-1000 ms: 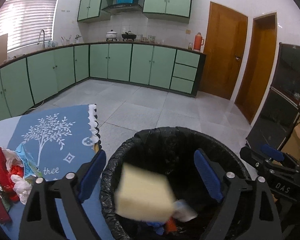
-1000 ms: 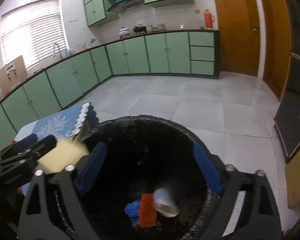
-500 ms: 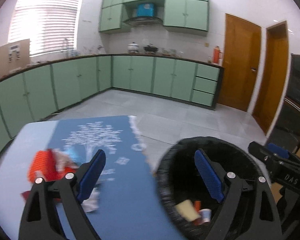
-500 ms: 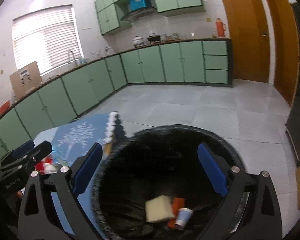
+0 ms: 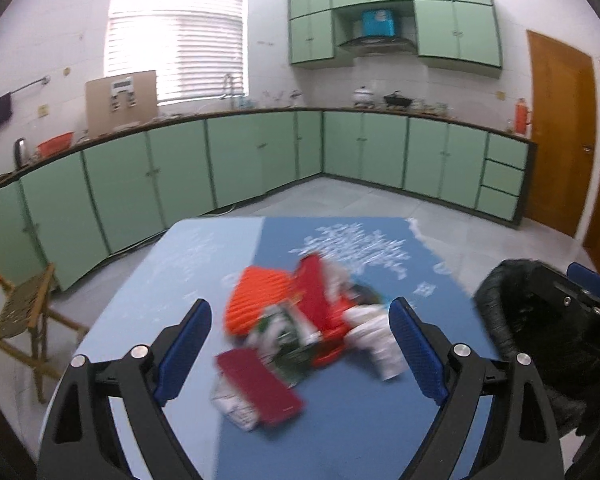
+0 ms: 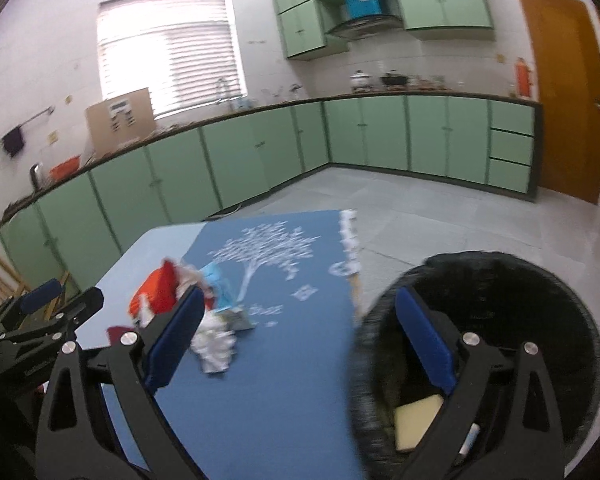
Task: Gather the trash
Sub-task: 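Return to the pile and grasp the dark red scouring pad with the left tool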
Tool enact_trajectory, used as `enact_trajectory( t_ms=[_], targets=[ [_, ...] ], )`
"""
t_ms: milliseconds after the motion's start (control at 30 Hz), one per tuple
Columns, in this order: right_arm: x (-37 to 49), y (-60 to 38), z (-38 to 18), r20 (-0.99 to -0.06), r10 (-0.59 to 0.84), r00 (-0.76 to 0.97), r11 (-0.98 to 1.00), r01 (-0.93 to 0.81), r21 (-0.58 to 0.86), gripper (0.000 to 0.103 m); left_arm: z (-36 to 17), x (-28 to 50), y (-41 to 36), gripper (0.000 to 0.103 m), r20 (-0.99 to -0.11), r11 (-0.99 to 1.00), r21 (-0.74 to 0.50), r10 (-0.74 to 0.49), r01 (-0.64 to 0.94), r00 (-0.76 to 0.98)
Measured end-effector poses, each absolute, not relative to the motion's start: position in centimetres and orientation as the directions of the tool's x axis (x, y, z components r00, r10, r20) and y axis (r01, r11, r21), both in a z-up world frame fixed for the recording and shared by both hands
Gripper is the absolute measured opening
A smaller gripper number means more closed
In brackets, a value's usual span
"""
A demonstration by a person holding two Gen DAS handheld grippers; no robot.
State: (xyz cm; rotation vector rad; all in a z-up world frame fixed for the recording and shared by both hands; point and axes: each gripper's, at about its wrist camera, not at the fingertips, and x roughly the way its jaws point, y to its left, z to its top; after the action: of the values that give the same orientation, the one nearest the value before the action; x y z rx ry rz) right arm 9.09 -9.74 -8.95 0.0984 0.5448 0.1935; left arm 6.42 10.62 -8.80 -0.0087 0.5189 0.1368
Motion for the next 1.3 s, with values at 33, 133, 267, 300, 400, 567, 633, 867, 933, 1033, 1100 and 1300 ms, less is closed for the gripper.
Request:
enact_trajectory(
  t_ms=[33, 133, 267, 300, 400, 567, 633, 867, 933, 1033, 1100, 1300],
  targets=[
    [9.1, -9.1, -9.1, -0.509, 0.215, 0.834, 0.976, -0.165, 0.141, 0.093, -9.4, 6.3, 11.5, 0.088, -0.507, 0.989, 0.025, 0.139, -0.147, 0.851],
    [9.1, -7.0, -10.2, -0.519, 0.232, 0.823, 0.973, -0.196, 0.123, 0.093, -10.7, 6.0, 12.9, 0.08, -0.529, 0.986, 0.021, 0.15, -0.164, 0.835],
    [9.3, -5.5, -11.4, -0.536, 0.243, 0.809, 0.97, -0.206, 0.129, 0.093, -12.2, 5.9, 14.0, 0.076, -0.558, 0.987, 0.019, 0.145, -0.162, 0.817],
    [9.5, -5.2, -11.8, -0.541, 0.244, 0.805, 0.97, -0.205, 0.132, 0.093, -12.6, 5.8, 14.1, 0.075, -0.562, 0.987, 0.016, 0.141, -0.16, 0.815],
    [10.0, -4.6, -12.4, -0.549, 0.243, 0.799, 0.97, -0.205, 0.131, 0.091, -13.6, 6.1, 14.4, 0.073, -0.578, 0.987, 0.008, 0.135, -0.16, 0.805],
    [10.8, -4.4, -13.5, -0.57, 0.239, 0.786, 0.971, -0.197, 0.136, 0.086, -15.1, 6.9, 14.8, 0.072, -0.612, 0.986, -0.005, 0.129, -0.167, 0.781],
    [10.9, -4.5, -13.9, -0.576, 0.235, 0.783, 0.972, -0.193, 0.134, 0.085, -15.4, 7.2, 14.8, 0.072, -0.621, 0.986, -0.011, 0.126, -0.169, 0.773],
    [11.3, -4.6, -14.3, -0.587, 0.235, 0.775, 0.972, -0.198, 0.128, 0.085, -16.6, 8.3, 14.9, 0.063, -0.659, 0.985, -0.038, 0.101, -0.167, 0.746],
    [11.4, -4.6, -14.3, -0.588, 0.236, 0.774, 0.972, -0.199, 0.129, 0.085, -16.9, 8.5, 14.9, 0.056, -0.669, 0.985, -0.052, 0.086, -0.162, 0.738],
    [11.7, -4.6, -14.4, -0.592, 0.238, 0.77, 0.971, -0.202, 0.128, 0.085, -17.1, 8.7, 14.9, 0.042, -0.676, 0.987, -0.052, 0.079, -0.154, 0.732],
    [11.8, -4.5, -14.4, -0.595, 0.24, 0.767, 0.971, -0.204, 0.128, 0.084, -17.2, 8.7, 14.6, 0.037, -0.675, 0.988, -0.043, 0.08, -0.147, 0.733],
    [12.4, -3.9, -14.7, -0.609, 0.263, 0.748, 0.964, -0.229, 0.135, 0.078, -17.1, 8.7, 14.8, 0.027, -0.673, 0.989, -0.055, 0.066, -0.138, 0.737]
  ],
)
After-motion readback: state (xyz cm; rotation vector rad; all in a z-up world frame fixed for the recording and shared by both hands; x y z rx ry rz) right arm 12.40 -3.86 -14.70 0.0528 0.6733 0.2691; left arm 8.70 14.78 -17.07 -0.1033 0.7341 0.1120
